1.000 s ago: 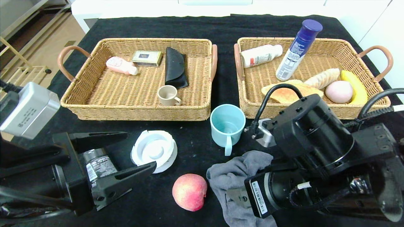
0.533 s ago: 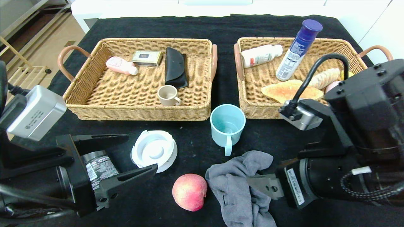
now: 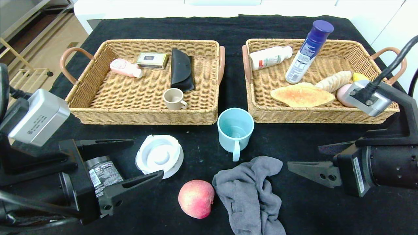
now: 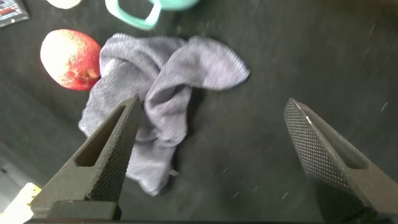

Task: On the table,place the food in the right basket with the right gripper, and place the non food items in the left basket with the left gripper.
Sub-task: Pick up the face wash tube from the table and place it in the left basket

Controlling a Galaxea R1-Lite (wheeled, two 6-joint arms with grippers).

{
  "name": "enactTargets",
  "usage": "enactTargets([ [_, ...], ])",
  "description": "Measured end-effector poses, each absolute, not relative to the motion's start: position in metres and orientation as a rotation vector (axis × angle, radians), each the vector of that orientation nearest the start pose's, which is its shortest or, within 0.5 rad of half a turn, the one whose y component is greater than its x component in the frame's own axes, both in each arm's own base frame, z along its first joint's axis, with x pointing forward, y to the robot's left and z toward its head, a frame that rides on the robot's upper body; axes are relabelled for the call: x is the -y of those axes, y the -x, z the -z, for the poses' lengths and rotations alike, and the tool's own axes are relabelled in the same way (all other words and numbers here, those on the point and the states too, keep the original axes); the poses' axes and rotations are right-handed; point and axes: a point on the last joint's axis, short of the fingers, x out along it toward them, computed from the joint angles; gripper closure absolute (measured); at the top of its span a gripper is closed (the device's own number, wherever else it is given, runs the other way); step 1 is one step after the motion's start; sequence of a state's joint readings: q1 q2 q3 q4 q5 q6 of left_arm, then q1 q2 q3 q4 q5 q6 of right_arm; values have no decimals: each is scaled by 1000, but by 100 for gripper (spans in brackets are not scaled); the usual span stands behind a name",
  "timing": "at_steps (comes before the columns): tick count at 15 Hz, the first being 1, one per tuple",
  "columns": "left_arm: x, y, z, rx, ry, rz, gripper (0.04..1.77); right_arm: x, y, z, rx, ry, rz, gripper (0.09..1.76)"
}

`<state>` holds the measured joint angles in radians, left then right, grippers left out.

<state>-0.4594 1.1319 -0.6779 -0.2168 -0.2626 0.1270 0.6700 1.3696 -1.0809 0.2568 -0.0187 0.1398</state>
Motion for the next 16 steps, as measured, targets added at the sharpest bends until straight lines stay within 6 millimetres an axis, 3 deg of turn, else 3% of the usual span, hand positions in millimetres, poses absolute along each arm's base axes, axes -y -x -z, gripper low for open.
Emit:
enactTargets([
  [8,78,-140,-238,-229,-151,739,9,-108,-179,-263,-363,128,-724,15],
  [11,79,-143,-235,-249,-167,678,9,-96,-181,-261,-280,109,-738,15],
  [16,82,-151,-246,-313,-211,550,9,-87,-182,-248,-232,87,-731,15],
])
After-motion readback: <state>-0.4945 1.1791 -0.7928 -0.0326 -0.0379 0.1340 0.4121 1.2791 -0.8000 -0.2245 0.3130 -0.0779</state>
